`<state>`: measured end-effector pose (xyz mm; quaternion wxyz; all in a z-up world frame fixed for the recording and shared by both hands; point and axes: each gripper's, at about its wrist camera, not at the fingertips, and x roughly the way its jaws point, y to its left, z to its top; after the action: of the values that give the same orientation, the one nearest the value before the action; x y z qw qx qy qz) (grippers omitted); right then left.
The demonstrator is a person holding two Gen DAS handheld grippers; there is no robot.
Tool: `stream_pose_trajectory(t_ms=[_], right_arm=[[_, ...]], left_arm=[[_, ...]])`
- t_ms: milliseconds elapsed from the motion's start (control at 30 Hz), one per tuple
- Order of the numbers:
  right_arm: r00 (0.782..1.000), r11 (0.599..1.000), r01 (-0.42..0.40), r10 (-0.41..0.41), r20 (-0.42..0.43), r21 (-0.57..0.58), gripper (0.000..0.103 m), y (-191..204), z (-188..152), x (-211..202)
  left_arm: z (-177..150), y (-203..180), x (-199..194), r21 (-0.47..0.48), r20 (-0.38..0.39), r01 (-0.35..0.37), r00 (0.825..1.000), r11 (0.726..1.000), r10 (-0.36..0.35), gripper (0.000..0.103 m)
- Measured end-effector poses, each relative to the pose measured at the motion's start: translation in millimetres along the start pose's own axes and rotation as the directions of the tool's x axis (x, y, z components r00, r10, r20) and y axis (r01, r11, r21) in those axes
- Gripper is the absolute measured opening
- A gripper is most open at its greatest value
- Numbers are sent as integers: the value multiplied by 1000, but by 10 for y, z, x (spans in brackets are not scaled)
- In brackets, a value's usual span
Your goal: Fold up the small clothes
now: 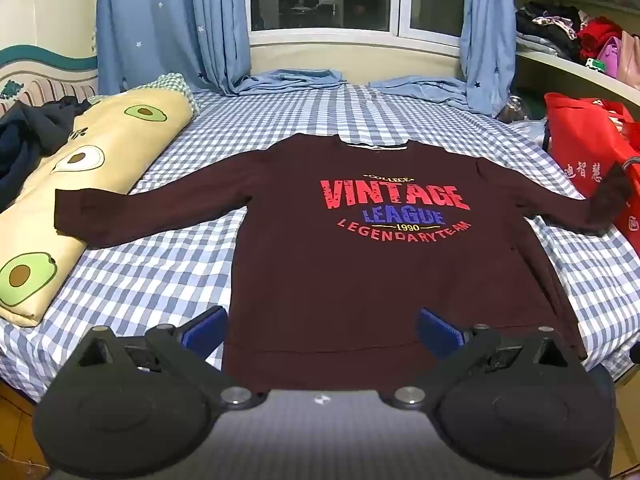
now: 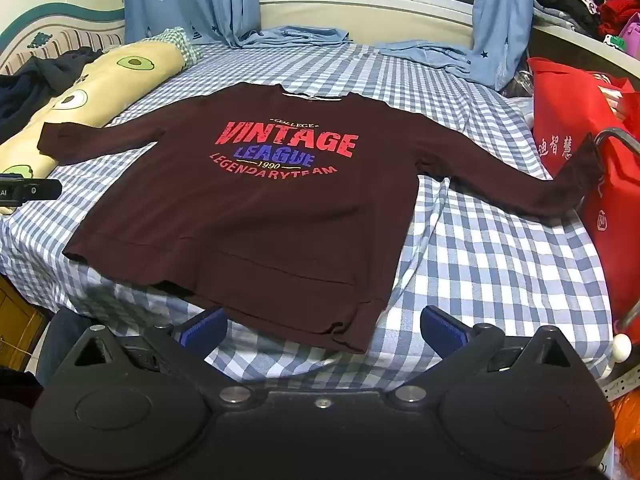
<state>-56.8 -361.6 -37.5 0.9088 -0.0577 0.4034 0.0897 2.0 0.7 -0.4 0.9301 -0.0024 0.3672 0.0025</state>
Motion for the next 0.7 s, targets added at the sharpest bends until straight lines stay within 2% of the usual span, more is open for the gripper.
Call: stream_pose_trajectory(t_ms=[100,233,700], right_arm=[[1000,1000,-1,1,2,-1,102,5,3,-5],[1000,1000,-3,3,4,3,102,-1,5,-12],[1000,1000,-4,4,10,1,102,-36,-26,23]], left_arm=[[6,-54,15,34,4,-28,1000,999,27,102],[-11,-61,13,39,18,-29,999,999,28,102],[-13,-16,19,14,16,-29,999,999,28,102]])
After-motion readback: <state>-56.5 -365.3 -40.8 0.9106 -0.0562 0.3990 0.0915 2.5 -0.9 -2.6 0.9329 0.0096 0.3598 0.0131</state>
